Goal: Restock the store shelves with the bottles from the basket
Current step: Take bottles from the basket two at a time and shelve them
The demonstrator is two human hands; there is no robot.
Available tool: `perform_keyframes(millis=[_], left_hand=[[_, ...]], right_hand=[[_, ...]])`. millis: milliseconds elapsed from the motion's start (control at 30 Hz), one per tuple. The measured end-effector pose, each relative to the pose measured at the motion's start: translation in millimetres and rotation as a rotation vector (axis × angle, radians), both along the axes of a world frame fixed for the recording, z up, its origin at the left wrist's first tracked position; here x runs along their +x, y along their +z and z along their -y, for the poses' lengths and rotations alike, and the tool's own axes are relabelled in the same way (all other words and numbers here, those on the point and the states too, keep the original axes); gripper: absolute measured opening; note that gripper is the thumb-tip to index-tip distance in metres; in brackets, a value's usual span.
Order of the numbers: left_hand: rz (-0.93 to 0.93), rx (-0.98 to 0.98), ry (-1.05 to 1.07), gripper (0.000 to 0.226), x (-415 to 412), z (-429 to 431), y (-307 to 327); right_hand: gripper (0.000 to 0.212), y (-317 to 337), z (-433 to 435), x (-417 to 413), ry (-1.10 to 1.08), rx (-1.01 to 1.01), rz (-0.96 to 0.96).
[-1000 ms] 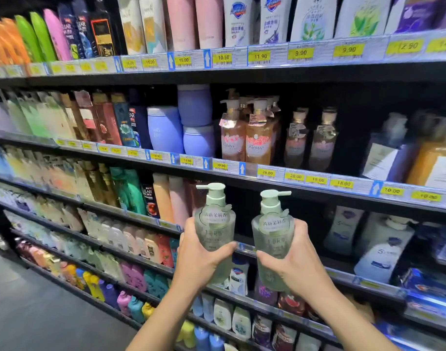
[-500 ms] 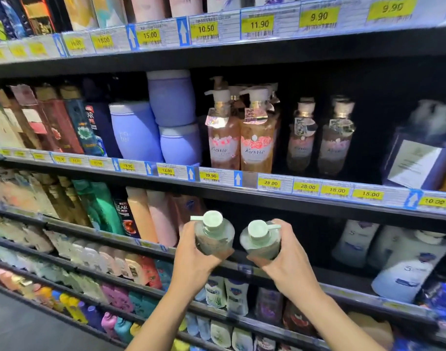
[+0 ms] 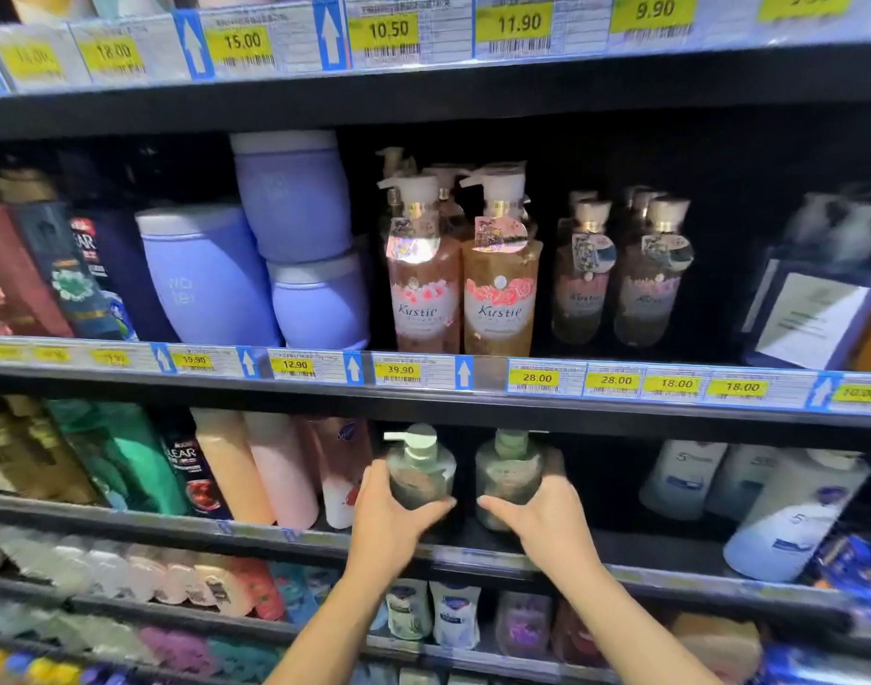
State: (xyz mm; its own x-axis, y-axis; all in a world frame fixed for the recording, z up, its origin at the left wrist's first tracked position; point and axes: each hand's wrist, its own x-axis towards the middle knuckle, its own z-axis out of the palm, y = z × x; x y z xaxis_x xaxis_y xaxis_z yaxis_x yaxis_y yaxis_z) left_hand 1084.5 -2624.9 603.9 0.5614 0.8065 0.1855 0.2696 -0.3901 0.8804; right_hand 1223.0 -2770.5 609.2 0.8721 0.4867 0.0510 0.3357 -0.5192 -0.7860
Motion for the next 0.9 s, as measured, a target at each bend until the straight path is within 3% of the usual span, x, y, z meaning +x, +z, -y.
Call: perform_keyframes(millis=[133,233,400,533,700,900], left_hand=[[-0.141,-0.034,0.097,0.063,13.2,-8.8,3.0],[-0.262,-0.076,0.081,0.057,24.3,-18.8,8.7],[-0.365,-0.169,0.019,0.054,32.7,-29.0,5.7],[-0.413,-0.053,0.021,0.056,27.7,-24.6,1.2],[-0.474,0.070,0.008,0.057,19.9,-23.5,-7.0],[-0.543,0.031,-0.001,0.051,29.6,-28.3,-7.1]], right_hand=[[0.065,10.0,-8.1,3.4,0.002,-0.116,-0.052],[0.063,14.1,-9.9,2.2,-0.019,-0.011,-0.183],[0.071,9.4,-11.7,4.9,-0.013,-0.023,-0.117],[0.061,0.8,-4.4,2.6,-0.009,-0.182,-0.079],[0.054,-7.9,6.3,-4.8,-0.048,-0.196,0.007],[0.053,-24.1,-6.2,10.2,-0.074,-0.253,0.024]])
